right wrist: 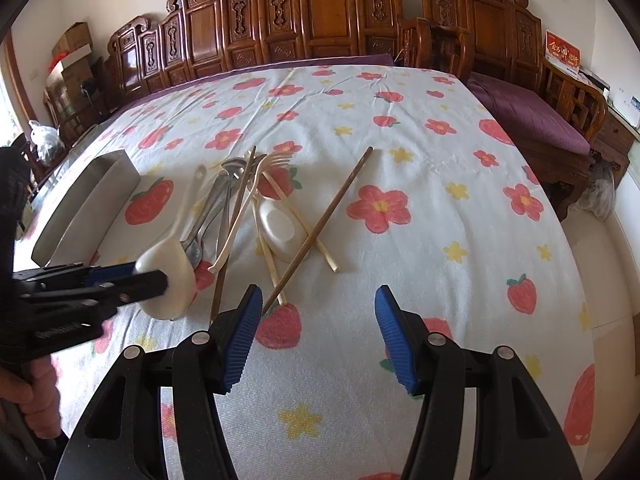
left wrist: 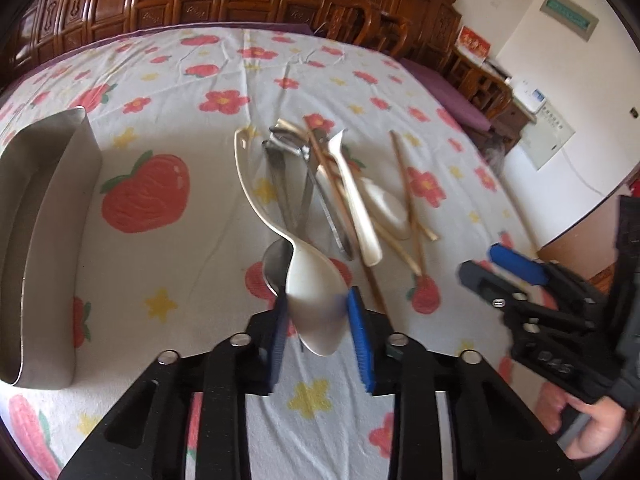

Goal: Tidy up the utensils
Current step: 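Lift the white ceramic spoon with the left tool and carry it over the steel tray, then lower the ceramic spoon into the tray and open the left tool, then move the left tool to the metal fork and close on its handle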

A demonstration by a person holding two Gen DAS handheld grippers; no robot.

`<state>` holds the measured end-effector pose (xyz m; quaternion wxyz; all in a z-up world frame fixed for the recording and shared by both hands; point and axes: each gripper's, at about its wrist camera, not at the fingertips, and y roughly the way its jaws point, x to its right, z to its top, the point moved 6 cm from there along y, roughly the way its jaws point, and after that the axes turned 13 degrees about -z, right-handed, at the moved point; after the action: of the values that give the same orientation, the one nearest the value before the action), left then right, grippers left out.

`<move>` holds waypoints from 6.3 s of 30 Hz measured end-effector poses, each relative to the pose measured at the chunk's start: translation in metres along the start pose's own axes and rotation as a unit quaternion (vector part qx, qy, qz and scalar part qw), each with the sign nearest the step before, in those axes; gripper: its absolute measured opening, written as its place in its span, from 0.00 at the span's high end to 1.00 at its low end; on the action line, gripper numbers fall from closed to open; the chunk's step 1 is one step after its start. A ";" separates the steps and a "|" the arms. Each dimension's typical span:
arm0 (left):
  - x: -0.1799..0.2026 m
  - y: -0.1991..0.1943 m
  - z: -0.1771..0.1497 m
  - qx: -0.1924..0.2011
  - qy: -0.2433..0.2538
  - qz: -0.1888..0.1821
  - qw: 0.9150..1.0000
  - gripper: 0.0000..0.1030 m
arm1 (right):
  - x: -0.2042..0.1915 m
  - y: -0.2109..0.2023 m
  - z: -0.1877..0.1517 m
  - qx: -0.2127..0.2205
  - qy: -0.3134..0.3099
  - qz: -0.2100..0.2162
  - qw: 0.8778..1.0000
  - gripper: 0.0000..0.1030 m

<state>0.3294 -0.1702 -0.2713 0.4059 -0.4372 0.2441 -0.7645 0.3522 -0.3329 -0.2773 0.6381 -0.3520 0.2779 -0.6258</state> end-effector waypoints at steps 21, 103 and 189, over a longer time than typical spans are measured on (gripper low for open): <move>0.023 -0.060 -0.004 0.015 0.073 0.007 0.997 0.98 | -0.018 0.031 0.009 -0.027 0.023 0.021 0.999 0.75; -0.176 -0.229 -0.010 0.078 0.003 0.115 0.990 0.71 | -0.325 -0.039 0.059 -0.014 -0.064 0.103 0.993 0.94; -0.035 0.004 0.010 -0.047 0.048 0.054 0.996 0.64 | -0.045 -0.014 -0.002 -0.004 -0.003 0.044 0.999 0.71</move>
<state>0.3496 -0.1432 -0.2862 0.4138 -0.4051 0.3221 -0.7490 0.3390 -0.2883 -0.2710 0.6644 -0.3442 0.2931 -0.5951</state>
